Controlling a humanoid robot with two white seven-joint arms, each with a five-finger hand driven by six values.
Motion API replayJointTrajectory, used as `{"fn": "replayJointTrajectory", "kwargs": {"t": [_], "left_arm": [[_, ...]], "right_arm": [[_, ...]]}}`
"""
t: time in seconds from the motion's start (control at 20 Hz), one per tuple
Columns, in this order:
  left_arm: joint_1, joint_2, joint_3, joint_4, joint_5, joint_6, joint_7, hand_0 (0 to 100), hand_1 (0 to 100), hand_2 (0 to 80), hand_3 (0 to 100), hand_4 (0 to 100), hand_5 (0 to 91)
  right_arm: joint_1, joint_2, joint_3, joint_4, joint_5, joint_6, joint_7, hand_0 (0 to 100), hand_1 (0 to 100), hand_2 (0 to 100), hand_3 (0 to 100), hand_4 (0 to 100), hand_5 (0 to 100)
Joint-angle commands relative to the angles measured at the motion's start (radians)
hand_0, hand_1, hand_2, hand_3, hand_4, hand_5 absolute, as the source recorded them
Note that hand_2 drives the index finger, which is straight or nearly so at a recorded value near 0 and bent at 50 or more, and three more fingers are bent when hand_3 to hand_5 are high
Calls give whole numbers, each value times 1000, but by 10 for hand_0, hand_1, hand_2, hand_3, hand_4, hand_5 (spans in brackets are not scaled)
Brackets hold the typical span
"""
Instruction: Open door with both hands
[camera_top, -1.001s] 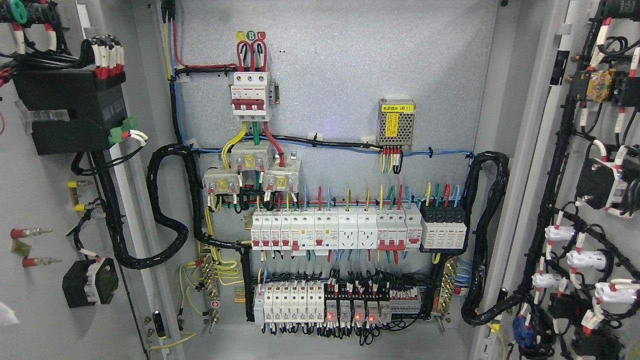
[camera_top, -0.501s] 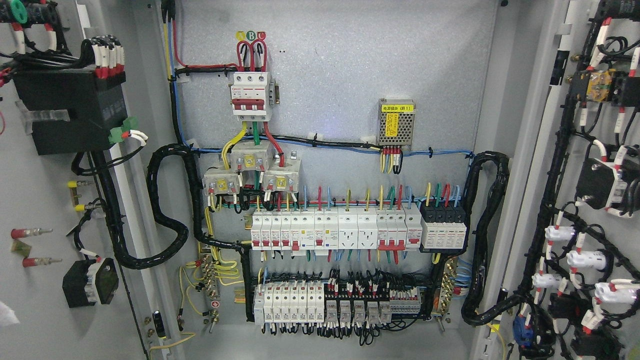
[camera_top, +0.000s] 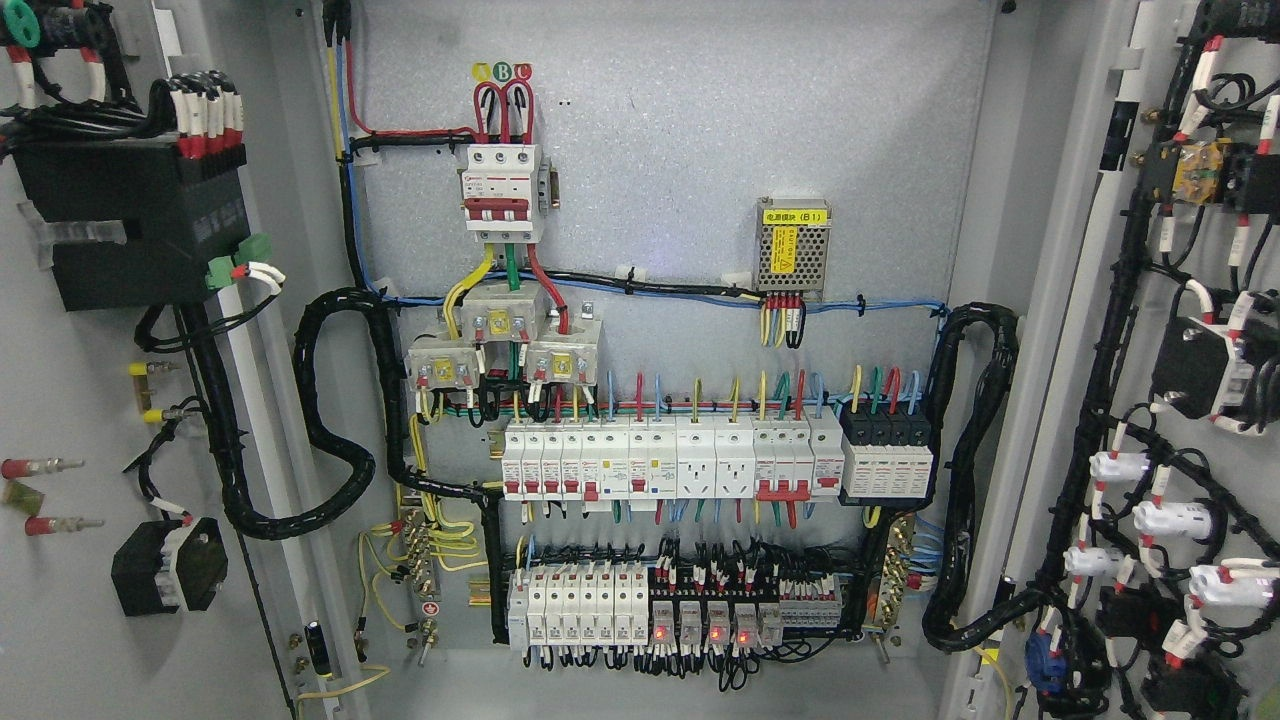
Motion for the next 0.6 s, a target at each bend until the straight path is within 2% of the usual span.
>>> {"fn": "replayJointTrajectory", "kwargs": {"t": [0.0,0.25,0.45,0.55], "left_arm": [[21,-27,105,-5,15,1,-15,288,0,27,28,34,0],[23,-29,107,18,12,1,-21,288,0,27,27,34,0],[33,-30,146,32,12,1,-49,288,0,27,27,36,0],[33,-30,168,44,14,1,-58,288,0,27,28,35,0]], "right_arm": [[17,-43,-6,-34,-7,-4,1,218,0,0,0,0,0],[47,-45,-28,-36,-12,-14,2,218,0,0,0,0,0],[47,-72,-63,-30,-98,-13,2,218,0,0,0,0,0],[47,-75,-75,-28,-102,-14,4,218,0,0,0,0,0]]}}
